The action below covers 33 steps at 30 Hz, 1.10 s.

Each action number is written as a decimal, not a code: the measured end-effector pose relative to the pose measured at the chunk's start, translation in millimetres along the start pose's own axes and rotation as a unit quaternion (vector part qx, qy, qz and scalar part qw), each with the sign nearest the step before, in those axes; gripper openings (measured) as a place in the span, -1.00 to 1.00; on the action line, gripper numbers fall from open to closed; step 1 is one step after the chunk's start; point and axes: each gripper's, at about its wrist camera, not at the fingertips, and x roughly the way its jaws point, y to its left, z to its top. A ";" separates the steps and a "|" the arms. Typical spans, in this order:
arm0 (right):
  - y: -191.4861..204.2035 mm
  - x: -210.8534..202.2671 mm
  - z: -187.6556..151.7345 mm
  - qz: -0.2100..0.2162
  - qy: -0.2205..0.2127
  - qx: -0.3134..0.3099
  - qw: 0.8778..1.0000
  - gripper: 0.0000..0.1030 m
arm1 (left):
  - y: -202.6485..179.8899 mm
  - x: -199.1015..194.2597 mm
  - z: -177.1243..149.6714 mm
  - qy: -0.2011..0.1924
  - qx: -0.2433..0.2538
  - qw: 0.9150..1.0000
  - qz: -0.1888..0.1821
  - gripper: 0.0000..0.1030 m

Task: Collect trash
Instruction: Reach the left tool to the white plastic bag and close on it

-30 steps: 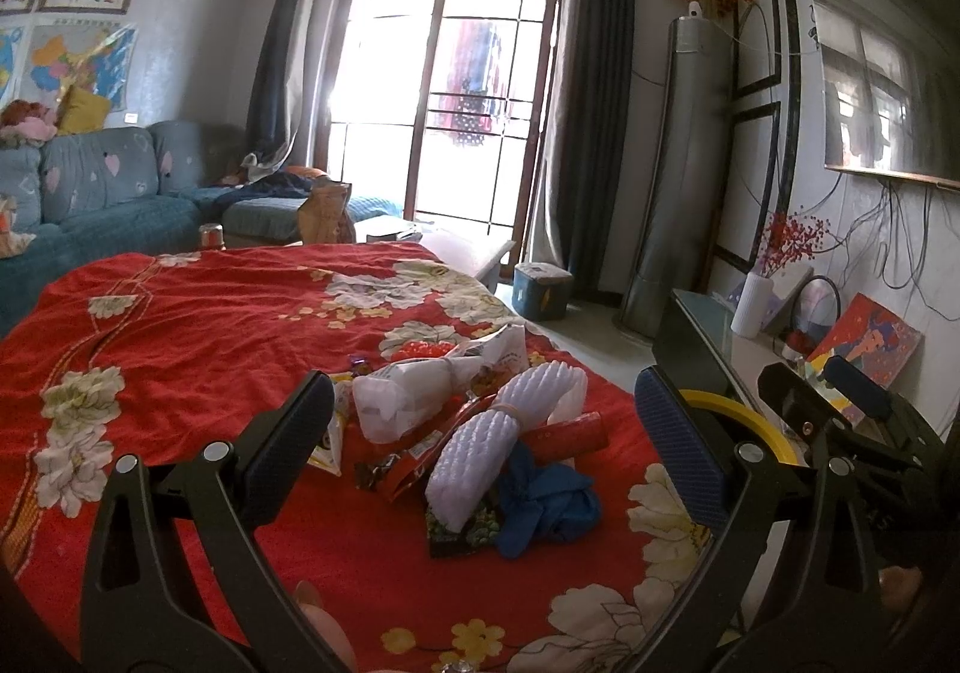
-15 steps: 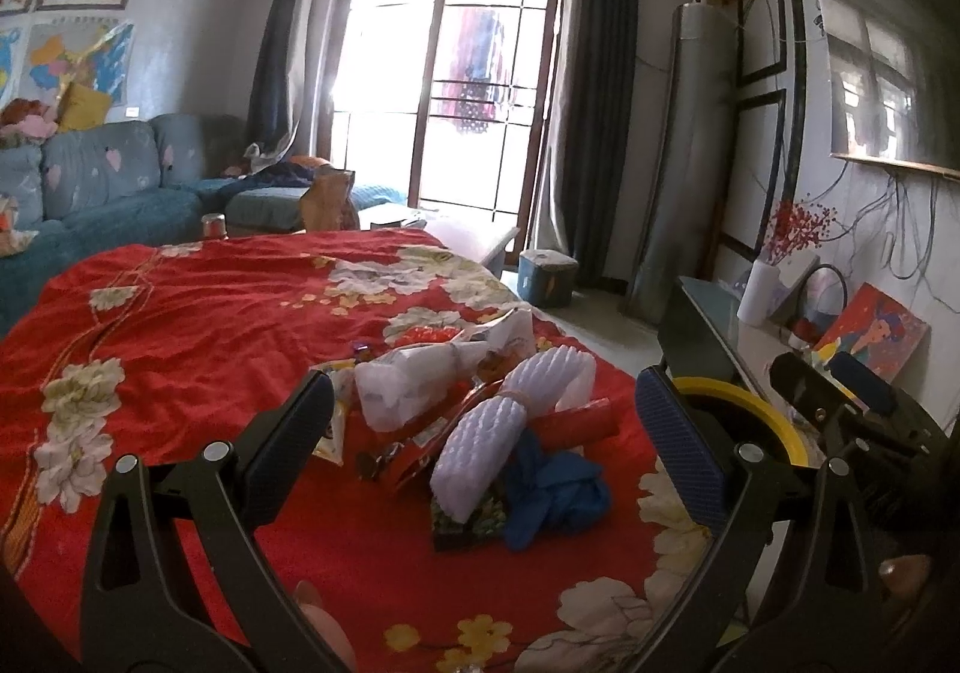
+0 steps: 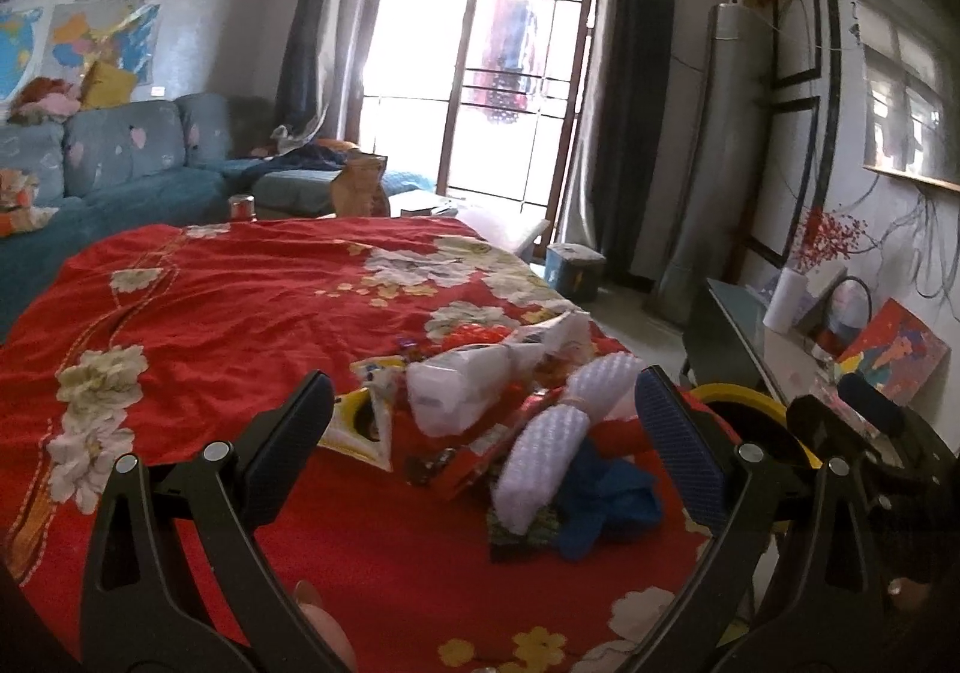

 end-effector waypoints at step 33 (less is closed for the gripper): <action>-3.4 118.1 29.5 0.090 0.162 0.069 0.980 0.76 | 46.0 104.4 25.9 0.121 -0.035 0.992 0.003 0.79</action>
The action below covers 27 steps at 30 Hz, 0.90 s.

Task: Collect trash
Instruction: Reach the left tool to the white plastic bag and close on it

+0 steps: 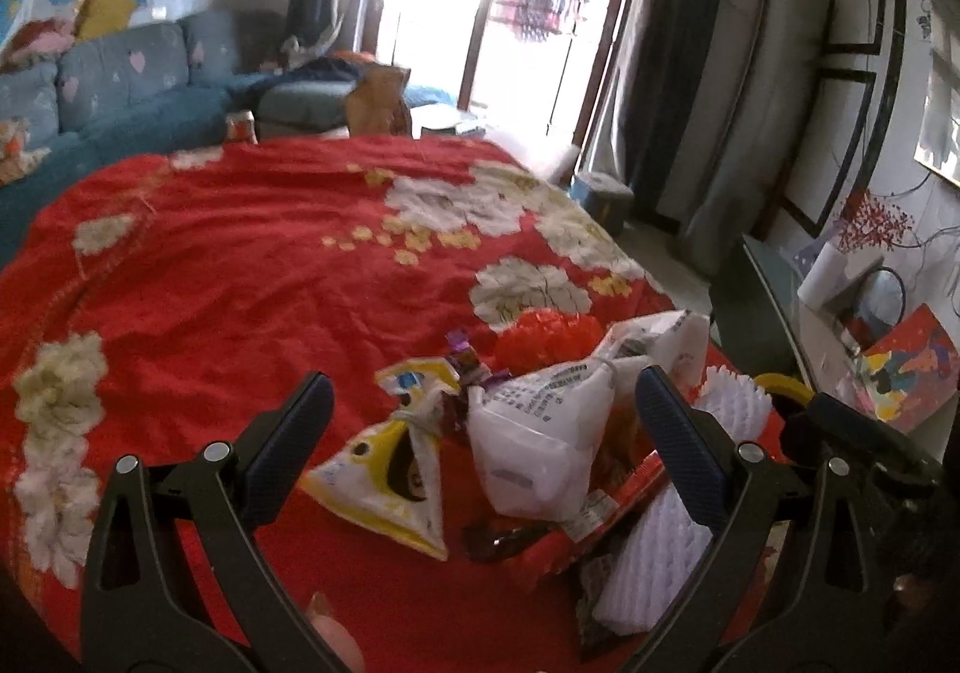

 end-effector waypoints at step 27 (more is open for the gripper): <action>-1.6 0.4 4.5 0.091 0.028 0.051 0.994 -0.70 | 10.5 31.3 -15.1 0.077 -0.056 0.992 -0.089 -0.27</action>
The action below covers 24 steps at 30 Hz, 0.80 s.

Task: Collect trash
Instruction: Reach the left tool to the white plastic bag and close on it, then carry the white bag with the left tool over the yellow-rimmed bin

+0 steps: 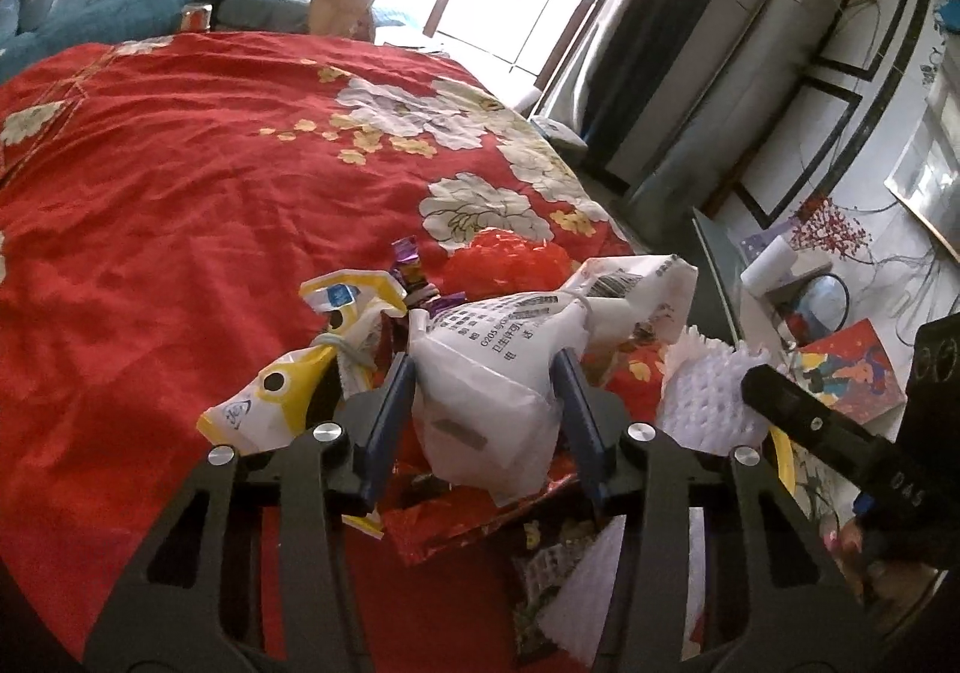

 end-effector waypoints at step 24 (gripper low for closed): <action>-13.0 -78.1 25.8 -0.043 -0.137 0.006 0.990 -0.72 | -43.3 -58.0 18.6 -0.097 0.054 0.994 -0.004 -0.38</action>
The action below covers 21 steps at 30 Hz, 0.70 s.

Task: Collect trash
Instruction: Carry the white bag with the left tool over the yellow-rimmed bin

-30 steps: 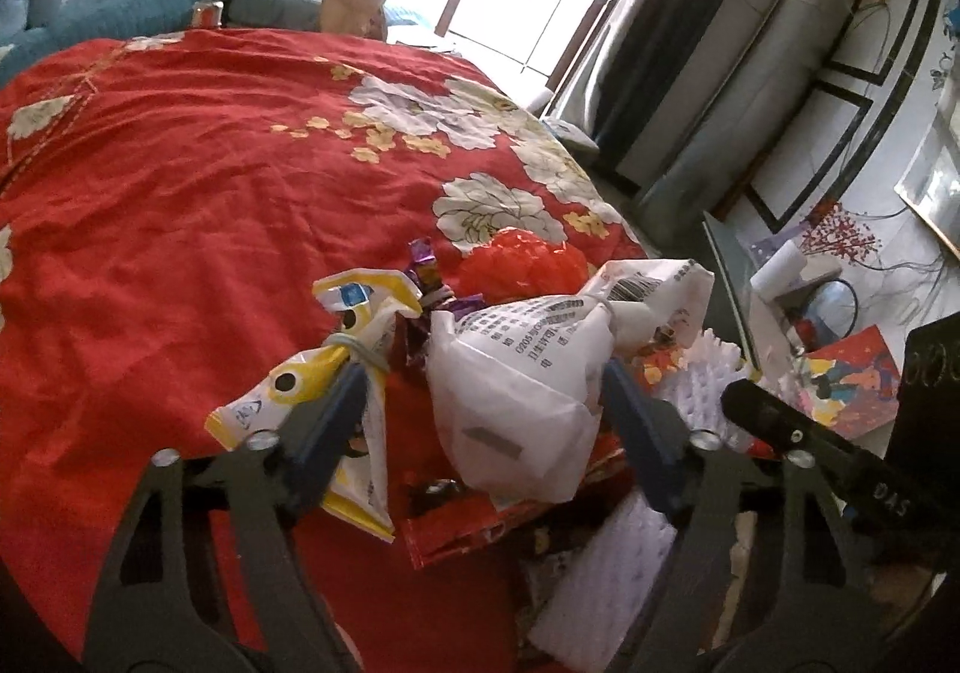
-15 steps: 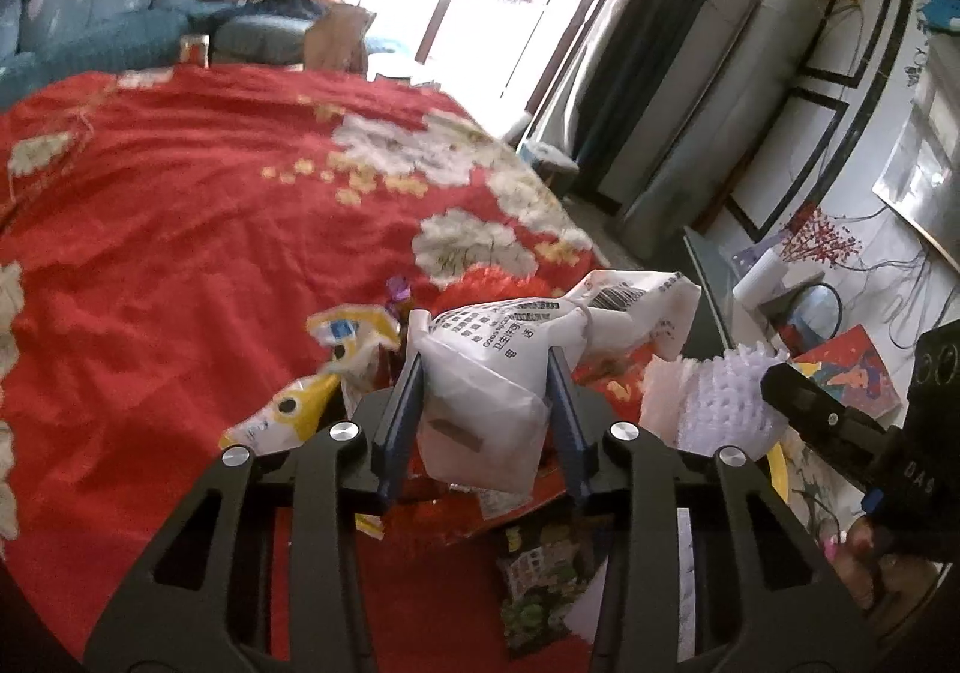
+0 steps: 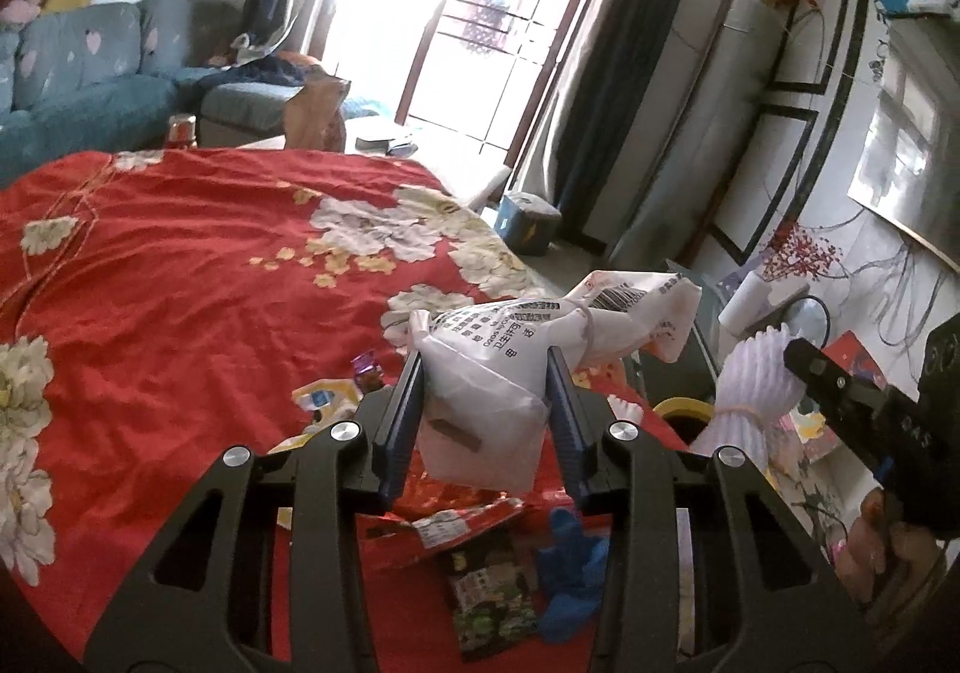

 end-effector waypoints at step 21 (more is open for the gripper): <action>-95.2 -58.8 16.9 -0.153 -0.096 0.043 0.983 -0.72 | -75.0 23.7 -8.0 0.015 0.050 0.997 -0.054 -0.38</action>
